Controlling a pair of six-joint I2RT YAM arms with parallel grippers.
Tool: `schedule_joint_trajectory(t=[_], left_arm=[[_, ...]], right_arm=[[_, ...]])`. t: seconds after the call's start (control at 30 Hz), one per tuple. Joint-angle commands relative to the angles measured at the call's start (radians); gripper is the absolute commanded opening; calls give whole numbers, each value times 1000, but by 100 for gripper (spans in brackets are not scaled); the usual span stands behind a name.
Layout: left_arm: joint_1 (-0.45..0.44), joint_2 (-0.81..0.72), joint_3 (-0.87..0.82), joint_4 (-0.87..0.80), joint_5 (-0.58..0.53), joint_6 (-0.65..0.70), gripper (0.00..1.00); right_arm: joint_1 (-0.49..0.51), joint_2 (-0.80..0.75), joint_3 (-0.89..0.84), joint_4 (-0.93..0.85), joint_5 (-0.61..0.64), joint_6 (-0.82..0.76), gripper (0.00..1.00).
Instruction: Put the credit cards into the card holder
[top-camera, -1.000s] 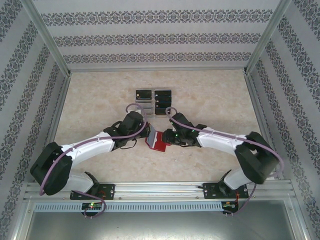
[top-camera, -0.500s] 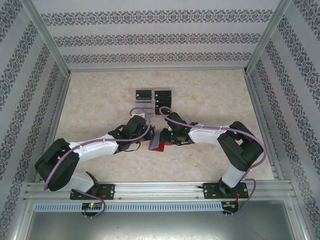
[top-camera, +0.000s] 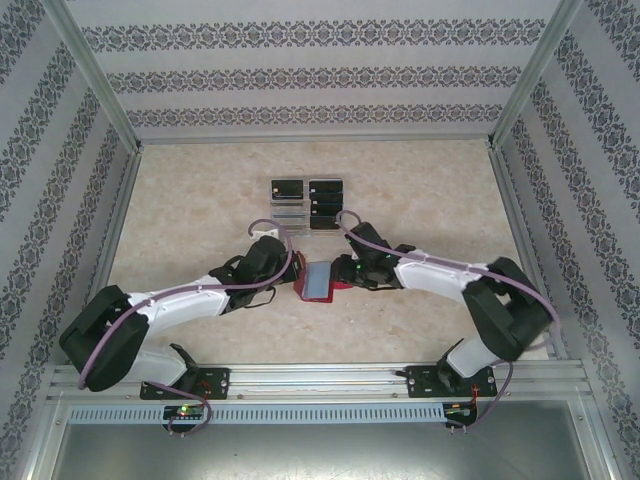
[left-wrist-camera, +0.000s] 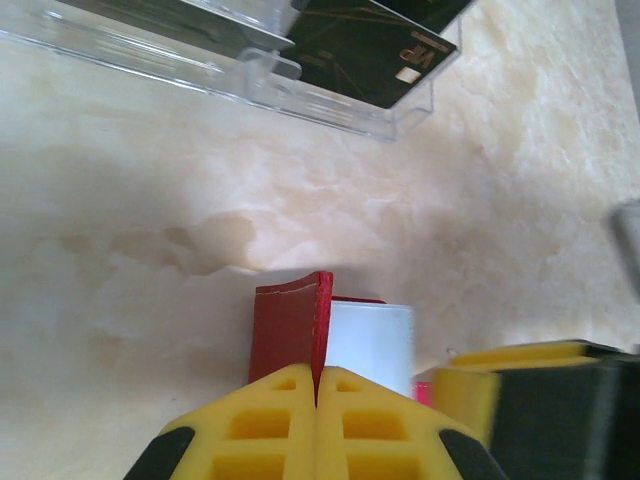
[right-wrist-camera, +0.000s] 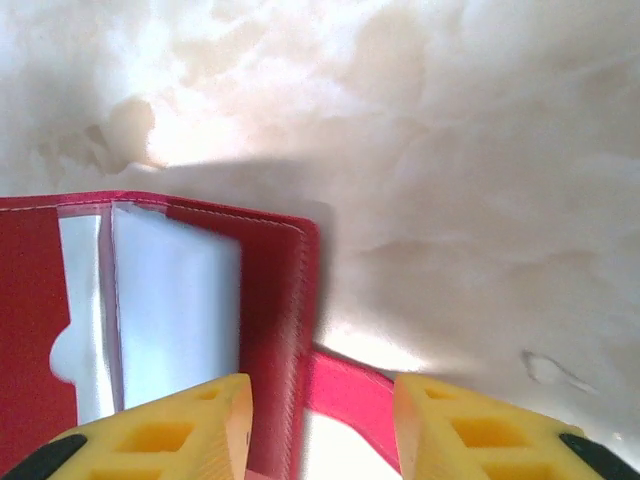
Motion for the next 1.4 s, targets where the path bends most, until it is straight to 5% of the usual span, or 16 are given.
schedule_joint_trajectory(t=[0.0,0.3,0.87,1.37], left_arm=[[-13,-43,-15,-83,-86,-3,0],[-13,-43,-84,-70,-113,-6,0],[-11,-79,-164,-20,-135,2,0],[-10,-67,-208,46,-127,32,0]], right_arm=[[7,-95,-7,-104,59,-23,44],[87,-33,141,-120,35,-62,53],[112,265,299,-139,23,-127,53],[148,160,309,-211,124,-165,52]])
